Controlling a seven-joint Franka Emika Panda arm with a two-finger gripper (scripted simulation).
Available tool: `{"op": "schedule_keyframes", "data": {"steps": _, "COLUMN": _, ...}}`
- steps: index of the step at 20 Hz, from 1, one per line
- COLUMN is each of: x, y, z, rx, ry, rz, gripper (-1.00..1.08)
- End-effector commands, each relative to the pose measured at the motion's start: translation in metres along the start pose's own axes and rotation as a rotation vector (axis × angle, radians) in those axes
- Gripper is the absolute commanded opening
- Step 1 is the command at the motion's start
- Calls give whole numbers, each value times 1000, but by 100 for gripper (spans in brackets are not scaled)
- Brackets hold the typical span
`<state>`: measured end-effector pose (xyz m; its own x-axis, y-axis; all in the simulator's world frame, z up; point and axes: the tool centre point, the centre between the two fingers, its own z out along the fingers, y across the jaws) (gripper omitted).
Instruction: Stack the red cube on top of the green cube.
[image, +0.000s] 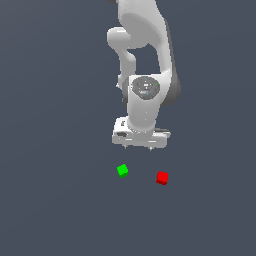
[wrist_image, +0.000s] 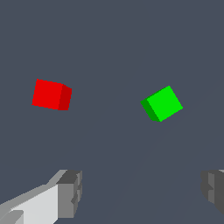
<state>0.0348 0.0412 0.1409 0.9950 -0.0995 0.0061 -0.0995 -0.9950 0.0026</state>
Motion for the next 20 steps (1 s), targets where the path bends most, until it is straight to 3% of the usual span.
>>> {"op": "schedule_keyframes", "data": {"steps": 1, "x": 7, "y": -16, "z": 9, "rx": 0, "ry": -1, "rz": 23, "gripper": 100}}
{"op": "schedule_keyframes", "data": {"steps": 12, "x": 44, "y": -81, "z": 49, "rx": 1, "ry": -4, "rz": 124, "gripper": 100}}
{"op": "schedule_keyframes", "data": {"steps": 20, "x": 63, "y": -107, "z": 65, "rx": 2, "ry": -6, "rz": 167, "gripper": 100}}
